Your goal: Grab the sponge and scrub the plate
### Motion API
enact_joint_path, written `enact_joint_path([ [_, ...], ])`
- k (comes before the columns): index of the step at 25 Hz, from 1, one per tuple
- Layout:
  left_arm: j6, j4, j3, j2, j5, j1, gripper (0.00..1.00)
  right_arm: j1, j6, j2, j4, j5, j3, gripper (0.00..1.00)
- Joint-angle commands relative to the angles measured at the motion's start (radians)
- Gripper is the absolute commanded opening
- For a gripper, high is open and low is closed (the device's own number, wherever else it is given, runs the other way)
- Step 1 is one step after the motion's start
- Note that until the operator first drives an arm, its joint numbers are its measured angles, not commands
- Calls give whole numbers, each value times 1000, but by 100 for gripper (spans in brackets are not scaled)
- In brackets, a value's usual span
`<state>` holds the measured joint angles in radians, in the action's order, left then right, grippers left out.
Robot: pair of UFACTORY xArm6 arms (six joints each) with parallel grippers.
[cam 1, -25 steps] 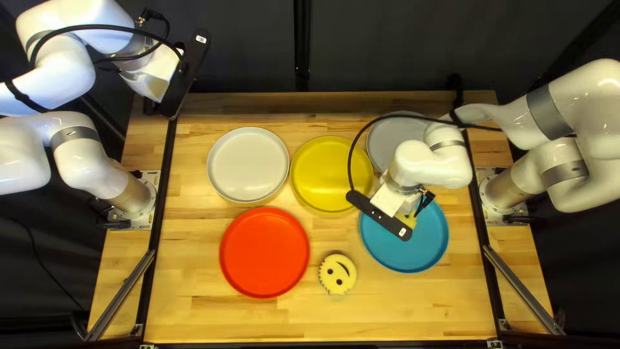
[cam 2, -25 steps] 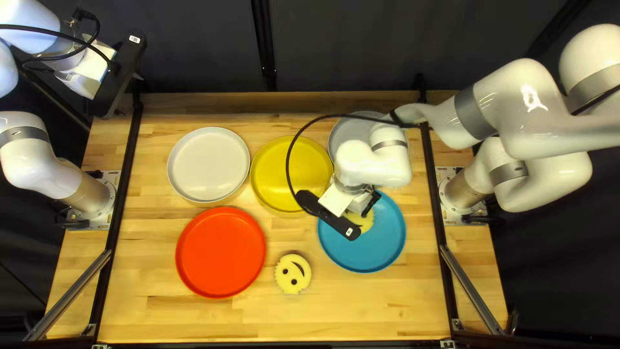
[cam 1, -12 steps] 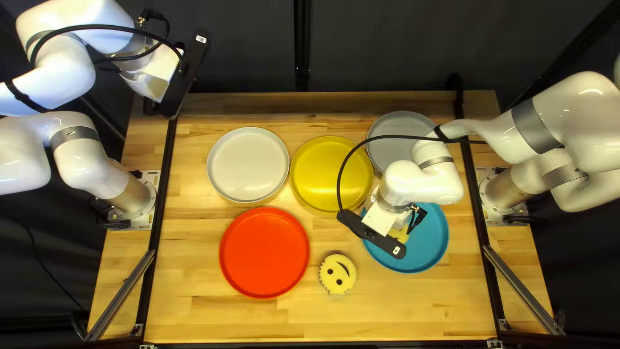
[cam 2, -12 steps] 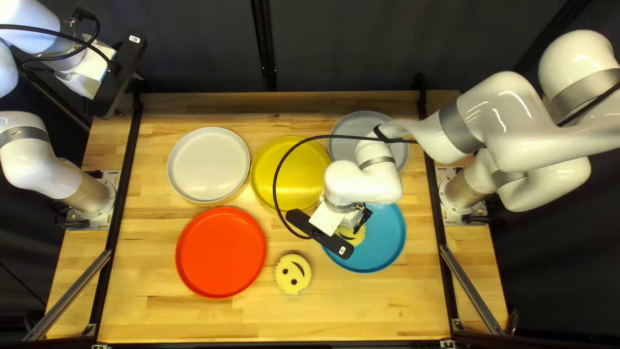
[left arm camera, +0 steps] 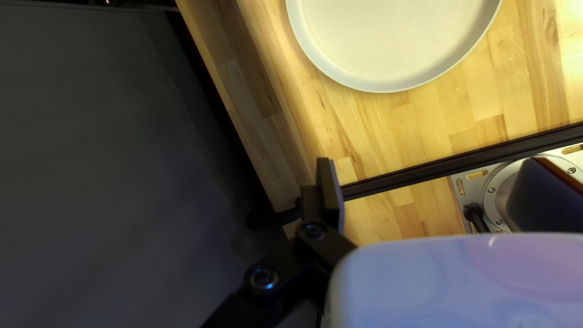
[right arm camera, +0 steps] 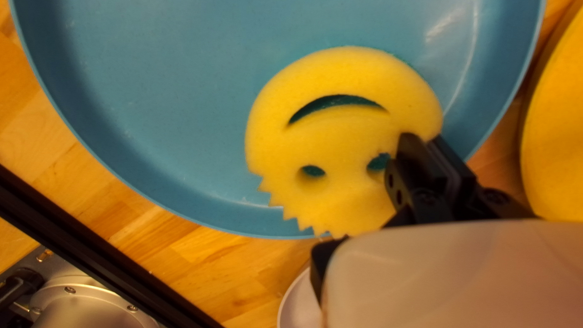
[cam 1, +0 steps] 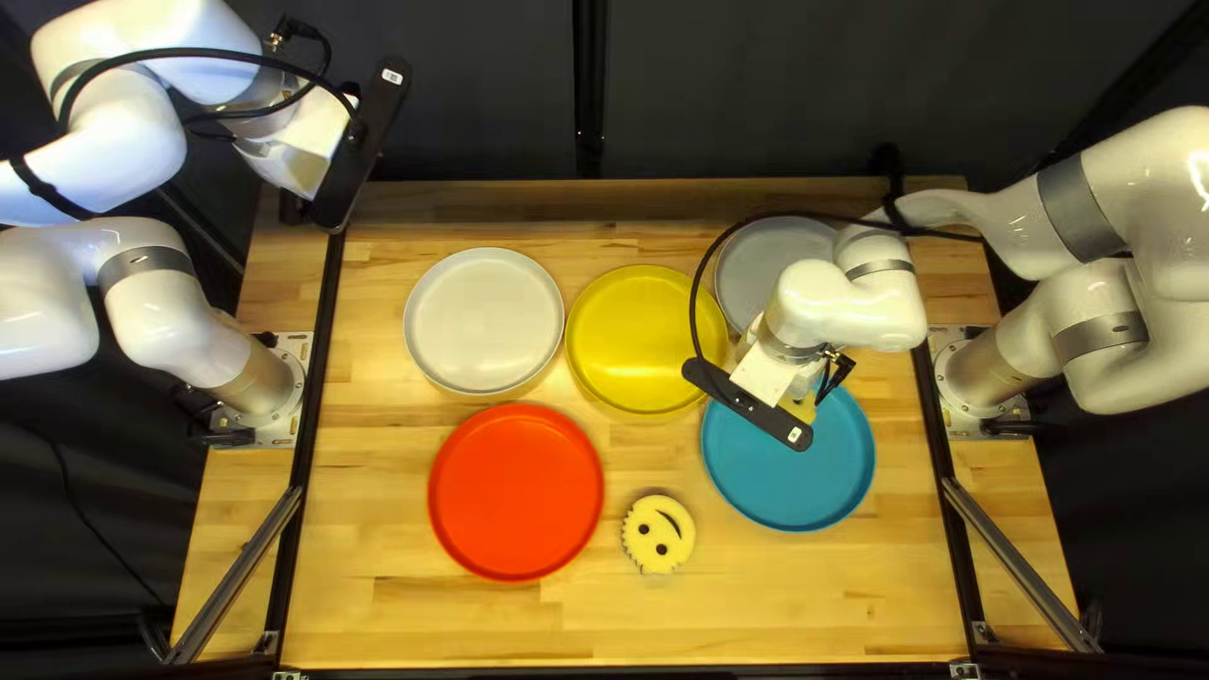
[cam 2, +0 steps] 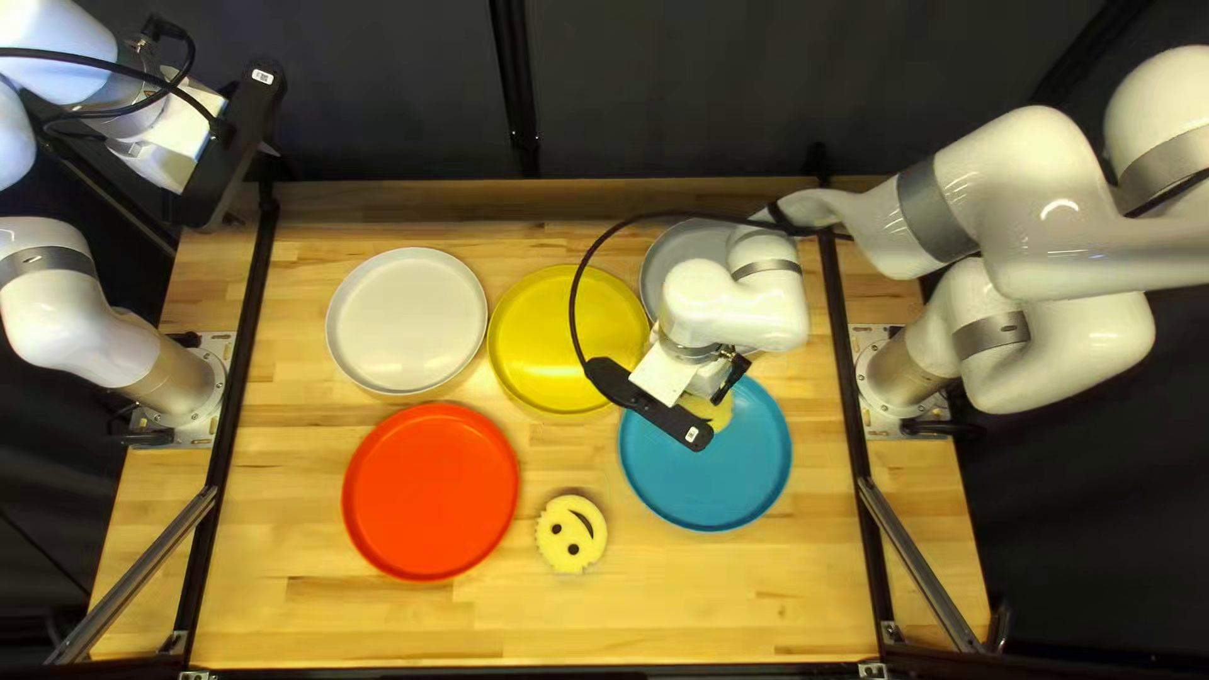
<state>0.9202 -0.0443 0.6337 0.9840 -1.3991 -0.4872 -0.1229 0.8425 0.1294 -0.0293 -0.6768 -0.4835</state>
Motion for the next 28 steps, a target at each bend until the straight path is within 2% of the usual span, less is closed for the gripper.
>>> enact_joint_path([
  [1,0,0,0,0,0,0,100,-54,-36,-36,-32,5,-39,0],
  [7,0,0,0,0,0,0,100,-134,-75,-60,-100,20,-77,0],
  [11,0,0,0,0,0,0,100,-151,-96,-19,-85,27,-46,0],
  [13,0,0,0,0,0,0,100,-135,-90,9,-77,26,-17,0],
  [17,0,0,0,0,0,0,100,-49,-19,53,-62,40,48,0],
  [24,0,0,0,0,0,0,100,38,45,50,-13,56,78,0],
  [28,0,0,0,0,0,0,100,34,25,72,11,23,74,0],
])
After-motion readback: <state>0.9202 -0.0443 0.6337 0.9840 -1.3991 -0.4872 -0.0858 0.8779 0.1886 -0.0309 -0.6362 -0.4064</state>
